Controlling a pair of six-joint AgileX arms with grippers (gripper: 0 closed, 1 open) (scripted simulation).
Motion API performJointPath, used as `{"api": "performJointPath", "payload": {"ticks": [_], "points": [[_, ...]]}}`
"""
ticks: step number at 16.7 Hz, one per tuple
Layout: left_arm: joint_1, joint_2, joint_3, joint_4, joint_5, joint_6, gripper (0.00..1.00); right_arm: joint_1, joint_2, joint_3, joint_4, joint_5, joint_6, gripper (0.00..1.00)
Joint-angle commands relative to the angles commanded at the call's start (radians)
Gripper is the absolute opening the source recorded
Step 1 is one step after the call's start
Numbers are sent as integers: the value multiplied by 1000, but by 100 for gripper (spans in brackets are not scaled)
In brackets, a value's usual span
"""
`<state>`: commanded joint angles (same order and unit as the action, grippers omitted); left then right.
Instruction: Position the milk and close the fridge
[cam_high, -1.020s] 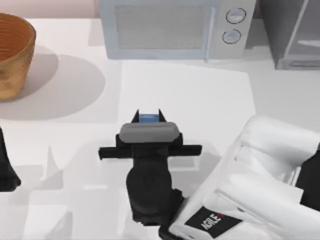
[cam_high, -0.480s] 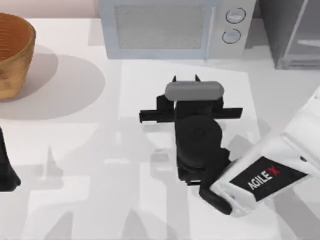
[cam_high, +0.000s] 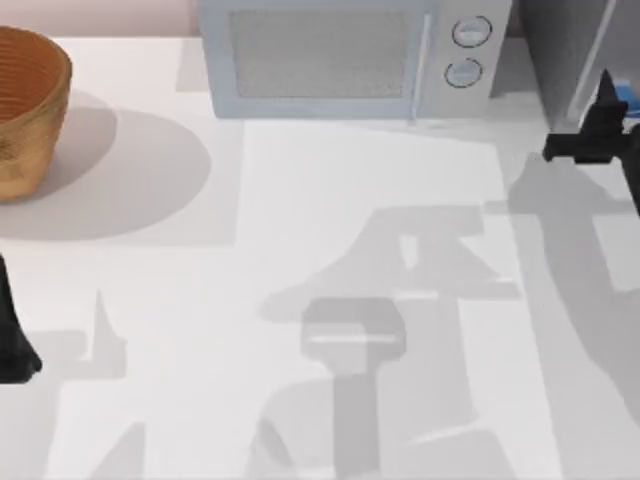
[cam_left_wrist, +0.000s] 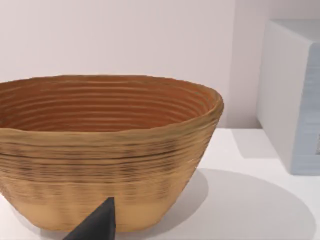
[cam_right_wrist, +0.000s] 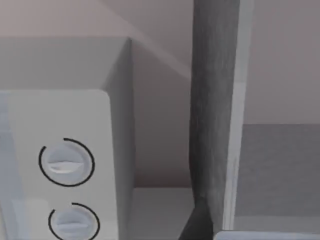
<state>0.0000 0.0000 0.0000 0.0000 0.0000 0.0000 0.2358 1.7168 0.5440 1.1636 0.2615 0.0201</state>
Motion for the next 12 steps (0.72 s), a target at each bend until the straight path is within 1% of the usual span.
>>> {"api": "performJointPath", "payload": {"ticks": [1,3,5,12], "points": [[0,0,0,0,0,0,100,-63,-57,-39,-13,-63,-1,0],[0,0,0,0,0,0,100,-157,-148,-104,-34,-158,-3,0],[0,0,0,0,0,0,100,-210,-200,-144,-46,-211,-4,0],[0,0,0,0,0,0,100,-222,-194,-136,-50,-224,-2,0]]}}
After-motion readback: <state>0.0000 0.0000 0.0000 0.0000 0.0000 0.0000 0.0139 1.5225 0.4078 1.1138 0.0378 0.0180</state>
